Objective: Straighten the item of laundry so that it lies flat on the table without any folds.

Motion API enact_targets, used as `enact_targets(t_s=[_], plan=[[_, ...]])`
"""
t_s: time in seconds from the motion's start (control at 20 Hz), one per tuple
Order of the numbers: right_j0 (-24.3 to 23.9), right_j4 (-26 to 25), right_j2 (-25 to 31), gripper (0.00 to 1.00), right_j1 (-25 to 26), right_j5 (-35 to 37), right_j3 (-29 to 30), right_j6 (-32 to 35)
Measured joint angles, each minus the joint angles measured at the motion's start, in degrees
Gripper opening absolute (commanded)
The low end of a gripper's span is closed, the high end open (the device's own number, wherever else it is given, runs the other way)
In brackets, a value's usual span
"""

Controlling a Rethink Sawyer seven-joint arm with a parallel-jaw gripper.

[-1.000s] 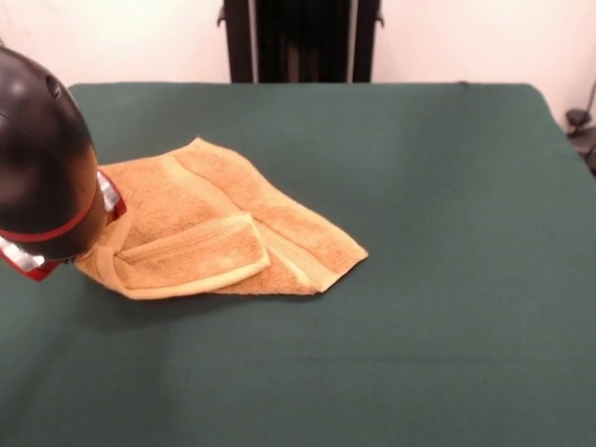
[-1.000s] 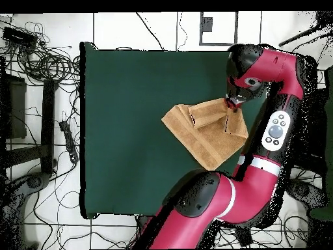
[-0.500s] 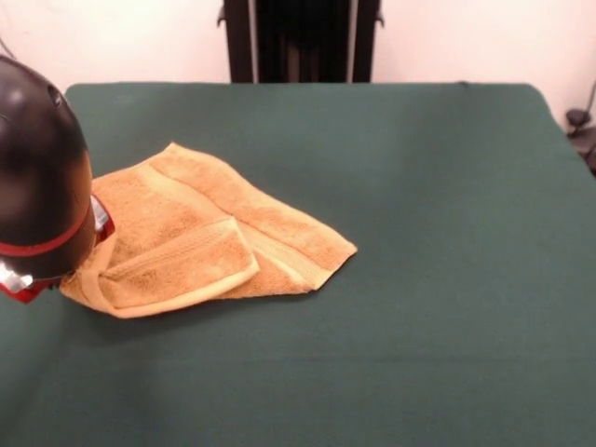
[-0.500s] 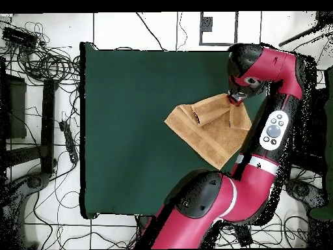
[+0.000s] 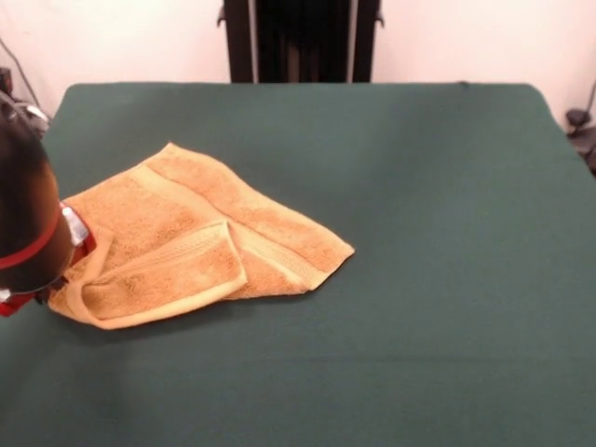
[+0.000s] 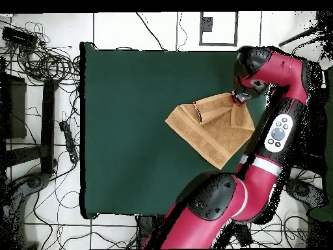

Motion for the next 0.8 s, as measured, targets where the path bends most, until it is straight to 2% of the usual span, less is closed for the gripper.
enact_targets(t_s=[0.05, 0.25, 0.8], plan=[[-1.05, -1.97, 2.53, 0.0, 0.22, 0.01, -0.03, -0.28], [-2.43, -5.35, 6.45, 0.0, 0.32, 0.09, -0.13, -1.32], [-6.52, -20.53, 23.94, 0.0, -0.21, 2.54, -1.04, -5.9]])
